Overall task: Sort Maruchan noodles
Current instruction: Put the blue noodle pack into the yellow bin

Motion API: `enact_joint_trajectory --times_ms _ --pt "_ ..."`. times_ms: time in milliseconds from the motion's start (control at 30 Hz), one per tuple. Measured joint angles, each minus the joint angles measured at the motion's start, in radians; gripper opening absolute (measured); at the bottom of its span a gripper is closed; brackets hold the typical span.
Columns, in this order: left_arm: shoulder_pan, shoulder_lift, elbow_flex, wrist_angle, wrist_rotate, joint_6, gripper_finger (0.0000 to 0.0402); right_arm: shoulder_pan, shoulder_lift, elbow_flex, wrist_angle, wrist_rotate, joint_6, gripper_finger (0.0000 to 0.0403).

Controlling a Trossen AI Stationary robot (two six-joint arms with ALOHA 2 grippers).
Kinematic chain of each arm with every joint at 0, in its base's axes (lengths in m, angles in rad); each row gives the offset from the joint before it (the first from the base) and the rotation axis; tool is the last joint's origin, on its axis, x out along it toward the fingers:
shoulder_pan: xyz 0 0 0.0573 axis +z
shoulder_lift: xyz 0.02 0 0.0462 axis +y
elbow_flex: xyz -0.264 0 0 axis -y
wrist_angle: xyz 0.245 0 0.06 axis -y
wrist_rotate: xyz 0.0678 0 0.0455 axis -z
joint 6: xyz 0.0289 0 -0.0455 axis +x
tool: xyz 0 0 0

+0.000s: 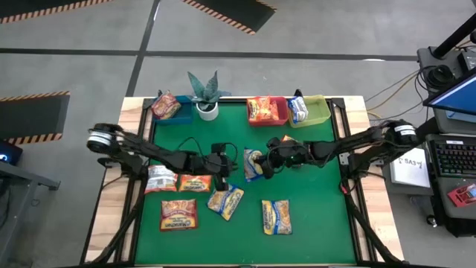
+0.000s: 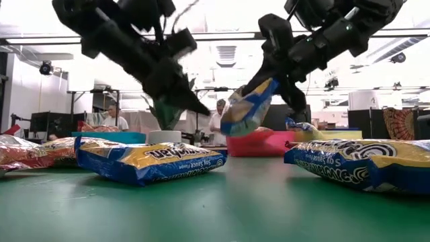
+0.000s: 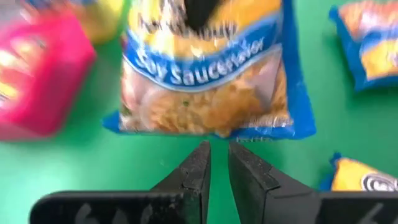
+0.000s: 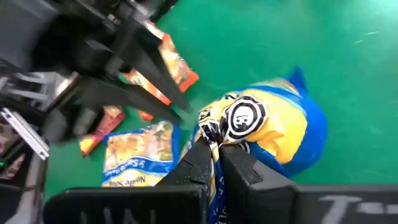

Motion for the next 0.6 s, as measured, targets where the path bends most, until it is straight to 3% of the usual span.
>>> enact_joint_trajectory --times_ms 367,600 --pt "0.041 -0.302 -0.053 0.002 -0.019 0.231 0.0038 -0.106 -0.194 0.098 -0.339 0.031 -0.107 0.0008" --pt "0.057 -0.4 -0.06 0.007 -0.019 0.304 0.0038 -0.24 -0.22 0.327 -0.801 0.112 -0.263 0.0008"
